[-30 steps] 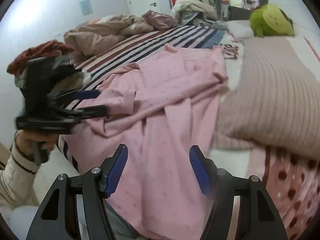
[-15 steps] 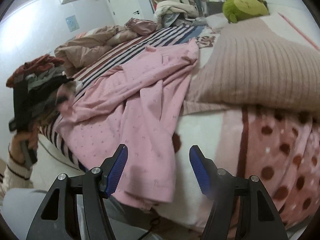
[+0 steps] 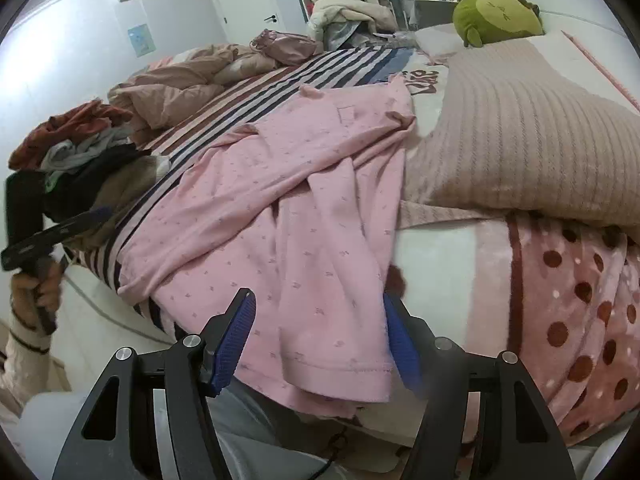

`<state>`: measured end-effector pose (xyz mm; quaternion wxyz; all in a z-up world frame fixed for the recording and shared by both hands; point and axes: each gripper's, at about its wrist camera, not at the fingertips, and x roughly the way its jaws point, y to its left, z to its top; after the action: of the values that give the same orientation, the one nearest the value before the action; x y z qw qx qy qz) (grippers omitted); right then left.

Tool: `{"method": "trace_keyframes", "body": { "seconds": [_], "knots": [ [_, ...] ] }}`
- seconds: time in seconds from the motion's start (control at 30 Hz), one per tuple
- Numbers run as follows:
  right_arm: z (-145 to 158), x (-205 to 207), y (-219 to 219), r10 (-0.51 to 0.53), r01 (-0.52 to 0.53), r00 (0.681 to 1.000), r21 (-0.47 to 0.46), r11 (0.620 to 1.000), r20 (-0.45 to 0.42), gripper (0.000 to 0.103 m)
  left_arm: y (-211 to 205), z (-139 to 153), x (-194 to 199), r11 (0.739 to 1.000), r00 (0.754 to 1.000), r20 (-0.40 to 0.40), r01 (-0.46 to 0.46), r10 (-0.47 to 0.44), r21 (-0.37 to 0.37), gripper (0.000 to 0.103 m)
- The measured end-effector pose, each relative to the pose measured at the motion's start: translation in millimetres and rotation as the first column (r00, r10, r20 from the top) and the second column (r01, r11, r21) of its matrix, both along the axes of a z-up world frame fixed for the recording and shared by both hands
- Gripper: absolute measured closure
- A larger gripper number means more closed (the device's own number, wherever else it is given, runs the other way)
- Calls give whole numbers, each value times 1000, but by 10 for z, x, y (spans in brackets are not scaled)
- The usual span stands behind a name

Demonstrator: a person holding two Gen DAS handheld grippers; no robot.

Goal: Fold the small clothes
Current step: 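Grasp the shirt hem with the left gripper and lift it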

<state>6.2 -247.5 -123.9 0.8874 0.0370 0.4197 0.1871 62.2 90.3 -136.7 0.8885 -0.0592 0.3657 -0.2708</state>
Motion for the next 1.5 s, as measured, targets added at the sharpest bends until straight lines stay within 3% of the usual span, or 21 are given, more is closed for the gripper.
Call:
{"method": "trace_keyframes", "body": {
  "seconds": [0.07, 0.13, 0.2, 0.27, 0.4, 0.47, 0.5, 0.53, 0.6, 0.67, 0.73, 0.8, 0.9, 1.0, 1.07, 1.13, 1.2, 1.5],
  "knots": [
    [-13, -6, 25, 0, 0, 1000, 0, 1000, 0, 43, -234, -159, 159, 996, 1000, -10, 15, -14, 90, 48],
    [-40, -8, 16, -9, 9, 1000, 17, 1000, -10, 43, -442, -355, 294, 988, 997, -55, 54, -47, 141, 82],
    [-54, -10, -20, -20, 20, 1000, 31, 999, -19, 43, -521, -452, 347, 983, 994, -77, 94, -83, 157, 100],
    [-50, -23, -69, -35, 36, 999, 28, 999, -25, 43, -597, -358, 308, 970, 995, -27, 97, -93, 222, 101],
    [-17, -55, -154, -28, 28, 999, 2, 1000, -29, 43, -293, 47, 305, 985, 998, 62, 16, -28, 173, 101],
    [-46, -44, -196, -28, 29, 999, 17, 999, -40, 43, -184, 71, 363, 980, 998, 69, -10, -4, 197, 101],
    [-102, -15, -229, -28, 30, 998, 34, 999, -61, 43, -160, -3, 391, 977, 999, 37, 6, -14, 213, 94],
    [-151, 8, -244, -30, 34, 997, 46, 998, -78, 43, -154, -116, 414, 971, 1000, -3, 26, -26, 237, 75],
    [-282, 58, -259, -49, 57, 991, 64, 996, -122, 42, -101, -282, 400, 954, 999, -33, 13, -4, 300, 52],
    [-338, 75, -288, -49, 62, 990, 101, 993, -133, 40, 42, -346, 368, 958, 998, -50, -16, 32, 288, 49],
    [-309, 60, -321, -17, 39, 990, 155, 987, -140, 41, 232, -341, 337, 980, 995, -87, -37, 55, 196, 30],
    [-327, 64, -293, 31, -1, 985, 172, 985, -168, 41, 297, -393, 301, 984, 992, -120, -23, 45, 177, 26],
    [-390, 124, -147, 89, -65, 977, 126, 990, -195, 41, 211, -507, 263, 983, 990, -137, 6, 20, 186, 29],
    [-407, 279, -39, 100, -70, 978, 168, 983, -181, 49, 70, -540, 304, 990, 991, -129, -3, 22, 142, 51],
    [-429, 361, 63, 109, -84, 980, 152, 985, -167, 58, -56, -571, 366, 989, 992, -120, -25, 42, 145, 56],
    [-461, 437, 184, 112, -98, 984, 105, 990, -137, 85, -177, -575, 365, 986, 995, -94, -28, 43, 162, 77],
    [-468, 473, 202, 107, -92, 986, 116, 989, -128, 94, -216, -533, 352, 989, 995, -99, -11, 25, 144, 96],
    [113, 208, 46, 44, -53, 998, 313, 948, 36, 95, -40, 274, -67, 999, 999, 45, -22, 21, 27, 96]
  ]
}}
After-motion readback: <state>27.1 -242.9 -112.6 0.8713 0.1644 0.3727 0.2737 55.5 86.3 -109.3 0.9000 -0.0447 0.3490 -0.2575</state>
